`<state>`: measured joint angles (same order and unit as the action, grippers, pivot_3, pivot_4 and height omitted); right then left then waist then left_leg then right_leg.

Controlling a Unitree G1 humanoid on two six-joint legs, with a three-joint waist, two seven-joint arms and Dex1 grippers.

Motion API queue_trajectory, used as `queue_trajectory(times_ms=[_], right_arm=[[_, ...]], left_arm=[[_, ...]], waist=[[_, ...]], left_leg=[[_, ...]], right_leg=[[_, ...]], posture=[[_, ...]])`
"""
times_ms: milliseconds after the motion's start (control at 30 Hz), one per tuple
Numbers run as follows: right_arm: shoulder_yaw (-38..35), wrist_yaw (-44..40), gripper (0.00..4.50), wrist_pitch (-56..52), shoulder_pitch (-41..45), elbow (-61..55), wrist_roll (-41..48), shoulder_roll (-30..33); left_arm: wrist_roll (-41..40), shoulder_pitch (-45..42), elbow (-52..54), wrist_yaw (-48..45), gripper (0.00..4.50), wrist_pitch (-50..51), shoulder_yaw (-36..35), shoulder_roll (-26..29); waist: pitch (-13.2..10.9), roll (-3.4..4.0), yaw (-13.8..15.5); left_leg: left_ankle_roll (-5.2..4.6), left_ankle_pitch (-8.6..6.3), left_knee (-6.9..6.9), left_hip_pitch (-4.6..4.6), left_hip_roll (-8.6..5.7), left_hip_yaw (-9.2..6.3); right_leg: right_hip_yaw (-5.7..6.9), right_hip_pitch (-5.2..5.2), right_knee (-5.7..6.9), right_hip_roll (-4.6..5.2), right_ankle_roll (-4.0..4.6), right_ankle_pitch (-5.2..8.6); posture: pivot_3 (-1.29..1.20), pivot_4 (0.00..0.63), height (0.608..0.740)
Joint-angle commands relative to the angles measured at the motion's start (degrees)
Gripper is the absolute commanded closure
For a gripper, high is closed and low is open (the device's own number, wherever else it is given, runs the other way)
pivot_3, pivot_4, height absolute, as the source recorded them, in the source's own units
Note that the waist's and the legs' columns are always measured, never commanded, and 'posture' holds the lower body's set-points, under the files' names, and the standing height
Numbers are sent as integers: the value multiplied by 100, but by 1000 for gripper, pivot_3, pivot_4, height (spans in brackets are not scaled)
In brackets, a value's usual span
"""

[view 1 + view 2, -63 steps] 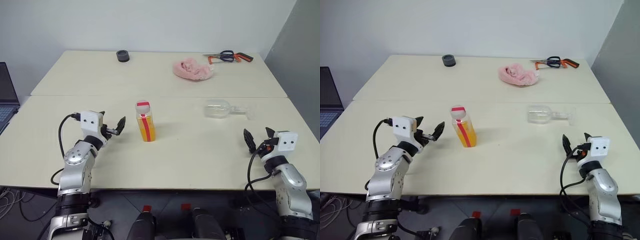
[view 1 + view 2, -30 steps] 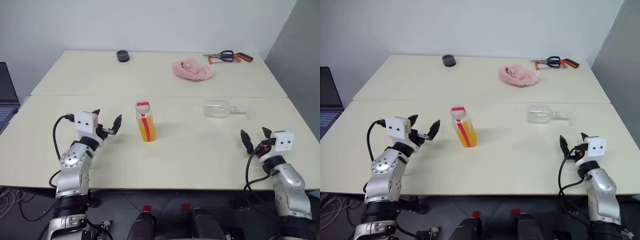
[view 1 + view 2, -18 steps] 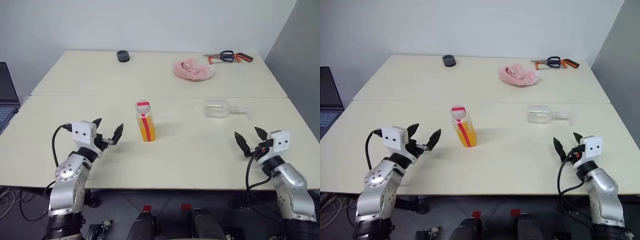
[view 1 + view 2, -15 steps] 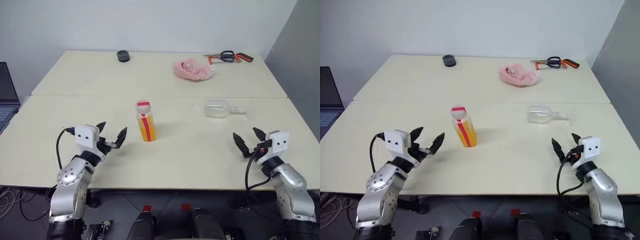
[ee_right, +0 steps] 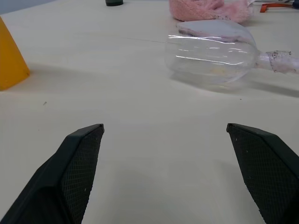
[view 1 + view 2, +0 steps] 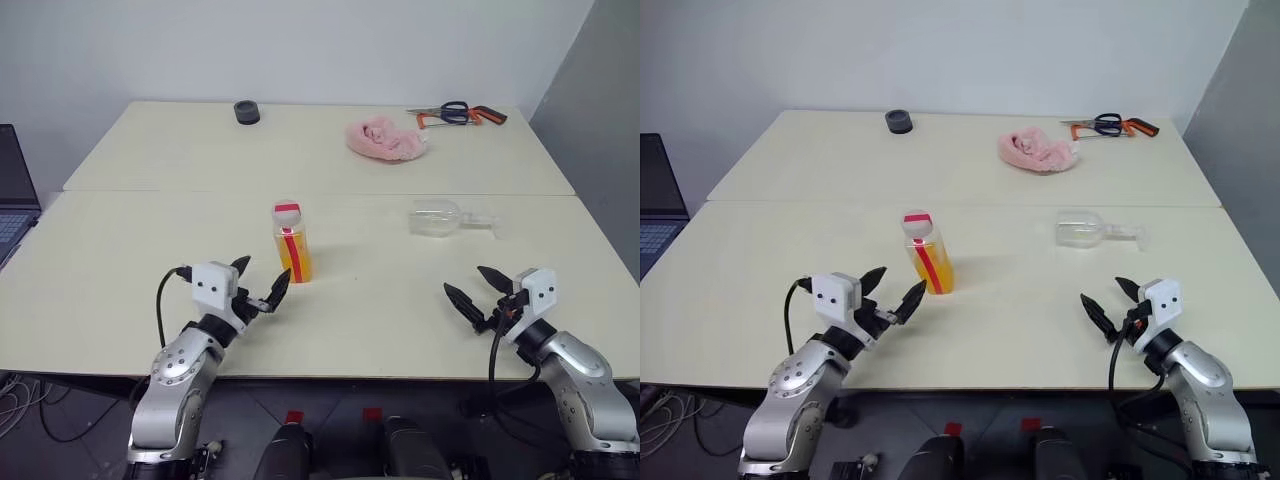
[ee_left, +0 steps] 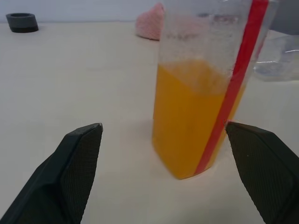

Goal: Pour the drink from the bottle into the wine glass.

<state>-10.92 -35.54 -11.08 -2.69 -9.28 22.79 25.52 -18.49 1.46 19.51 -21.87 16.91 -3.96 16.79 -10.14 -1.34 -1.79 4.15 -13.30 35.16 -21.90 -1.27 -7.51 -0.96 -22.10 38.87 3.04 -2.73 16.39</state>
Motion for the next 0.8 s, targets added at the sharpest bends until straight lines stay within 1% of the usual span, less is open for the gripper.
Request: queue_trajectory(times_ms=[33, 400, 800], right_arm=[[-54, -79, 0, 44, -33, -252, 41, 82], [-13, -130, 0, 18, -101, -283, 22, 141], [-41, -172, 0, -69, -188, -328, 72, 244]], left_arm=[[-55, -135, 358, 58, 13, 134, 64, -19], [178, -455, 219, 237, 13, 184, 315, -180], [664, -519, -535, 476, 13, -587, 344, -503]], waist=[[0, 0, 0], [0, 0, 1], [0, 0, 3]], left_leg=[[0, 0, 0, 0, 0, 0], [0, 0, 0, 0, -1, 1], [0, 0, 0, 0, -1, 0]], right_leg=[[0, 0, 0, 0, 0, 0], [0, 0, 0, 0, 0, 0], [0, 1, -1, 0, 0, 0]], posture=[[0, 150, 740], [0, 150, 740], [0, 150, 740]])
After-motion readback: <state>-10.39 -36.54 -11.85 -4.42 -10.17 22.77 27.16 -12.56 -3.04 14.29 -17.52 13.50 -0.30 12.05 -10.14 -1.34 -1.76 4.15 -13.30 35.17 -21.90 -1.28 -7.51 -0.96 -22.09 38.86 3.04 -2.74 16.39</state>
